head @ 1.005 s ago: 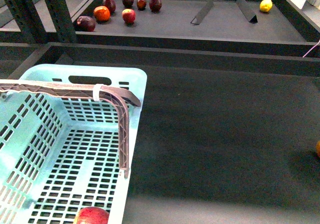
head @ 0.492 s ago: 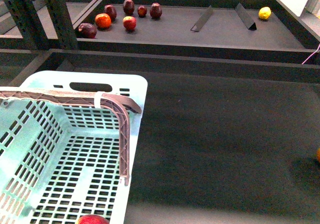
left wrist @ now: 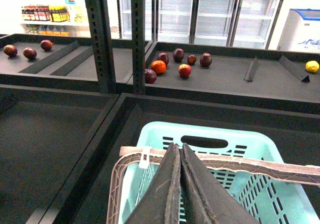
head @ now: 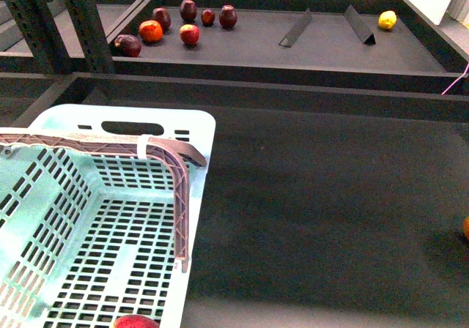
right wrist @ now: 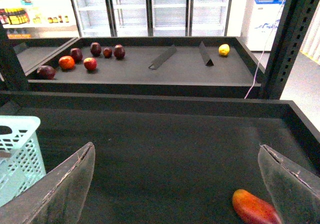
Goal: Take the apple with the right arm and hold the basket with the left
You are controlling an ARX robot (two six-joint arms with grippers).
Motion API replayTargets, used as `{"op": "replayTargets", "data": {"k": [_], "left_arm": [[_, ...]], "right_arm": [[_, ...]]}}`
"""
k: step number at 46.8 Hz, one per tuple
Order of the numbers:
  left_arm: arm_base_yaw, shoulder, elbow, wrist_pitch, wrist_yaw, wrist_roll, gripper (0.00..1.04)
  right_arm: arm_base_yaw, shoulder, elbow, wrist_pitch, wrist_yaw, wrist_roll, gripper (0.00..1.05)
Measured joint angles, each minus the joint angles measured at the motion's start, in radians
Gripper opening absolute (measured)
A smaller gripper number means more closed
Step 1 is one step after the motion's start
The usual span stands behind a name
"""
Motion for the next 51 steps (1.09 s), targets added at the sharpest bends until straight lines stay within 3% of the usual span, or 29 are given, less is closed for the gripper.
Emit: {"op": "replayTargets", "data": {"k": [36,41,51], "left_arm": [[0.001,-0.316,0.0,-0.31,0.0,0.0,0.03],[0.001,-0.455,0.0,-0.476,0.0,0.0,0.03],[0.001,-0.492,0.0,-0.491,0.0,0.0,0.03]], "right_arm": [[0.0,0.0,0.0,0.0,0.0,0.0,0.96],[0.0,0.0,0.0,0.0,0.0,0.0,0.96],[0.0,0.0,0.0,0.0,0.0,0.0,0.96]]}}
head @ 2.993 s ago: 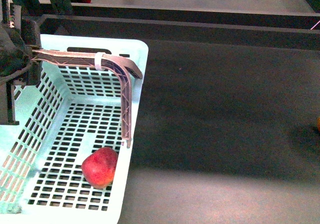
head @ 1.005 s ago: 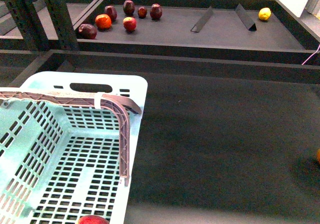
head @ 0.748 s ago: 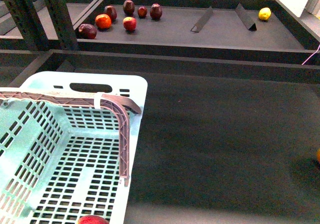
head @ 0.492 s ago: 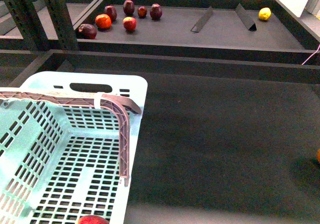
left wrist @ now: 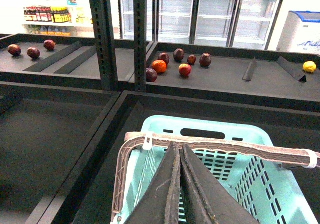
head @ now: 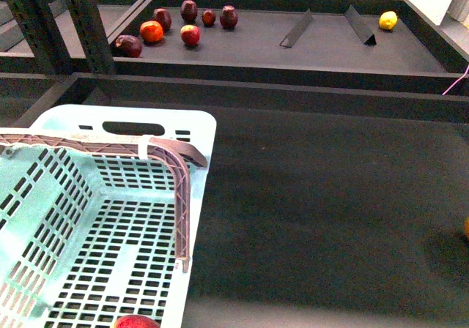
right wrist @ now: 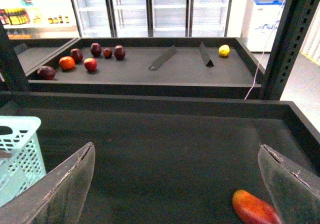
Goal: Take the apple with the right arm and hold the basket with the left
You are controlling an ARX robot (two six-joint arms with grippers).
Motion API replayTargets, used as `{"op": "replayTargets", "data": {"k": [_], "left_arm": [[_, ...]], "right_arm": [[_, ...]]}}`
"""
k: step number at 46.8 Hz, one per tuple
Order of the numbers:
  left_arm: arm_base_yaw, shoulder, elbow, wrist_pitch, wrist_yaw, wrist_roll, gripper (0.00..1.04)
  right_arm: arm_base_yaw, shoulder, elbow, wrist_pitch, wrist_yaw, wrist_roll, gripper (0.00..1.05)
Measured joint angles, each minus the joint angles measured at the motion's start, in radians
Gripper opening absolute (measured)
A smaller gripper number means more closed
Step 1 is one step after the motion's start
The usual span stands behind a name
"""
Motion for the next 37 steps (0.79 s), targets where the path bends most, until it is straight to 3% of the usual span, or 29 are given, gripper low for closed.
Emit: {"op": "replayTargets", "data": {"k": [24,37], "left_arm": [[0.0,0.0,0.0,0.0,0.0,0.0,0.04],[0.0,0.0,0.0,0.0,0.0,0.0,0.56]], "right_arm": [[0.0,0.0,0.0,0.0,0.0,0.0,0.96],[0.0,0.0,0.0,0.0,0.0,0.0,0.96]]}}
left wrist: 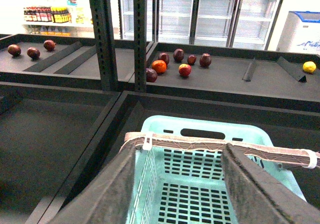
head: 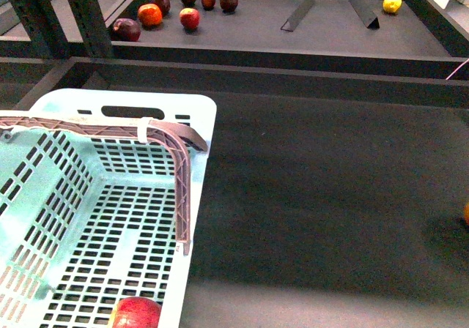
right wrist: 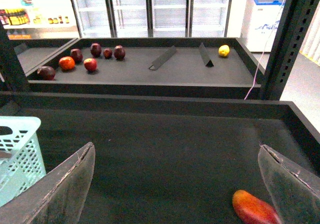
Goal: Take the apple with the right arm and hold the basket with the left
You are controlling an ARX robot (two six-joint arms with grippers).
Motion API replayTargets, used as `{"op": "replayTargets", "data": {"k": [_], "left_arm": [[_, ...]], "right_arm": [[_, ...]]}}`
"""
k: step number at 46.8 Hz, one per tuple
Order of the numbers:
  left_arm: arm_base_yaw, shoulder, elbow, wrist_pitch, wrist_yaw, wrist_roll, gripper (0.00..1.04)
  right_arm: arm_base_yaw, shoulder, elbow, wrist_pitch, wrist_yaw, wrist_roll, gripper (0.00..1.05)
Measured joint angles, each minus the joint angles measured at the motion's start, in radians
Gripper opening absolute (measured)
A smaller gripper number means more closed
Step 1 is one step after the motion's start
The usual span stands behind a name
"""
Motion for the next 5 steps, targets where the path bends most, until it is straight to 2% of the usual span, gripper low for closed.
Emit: {"op": "replayTargets", "data": {"k": [5], "left_arm": [[0.0,0.0,0.0,0.0,0.0,0.0,0.79]], "right_arm": [[0.0,0.0,0.0,0.0,0.0,0.0,0.96]]}}
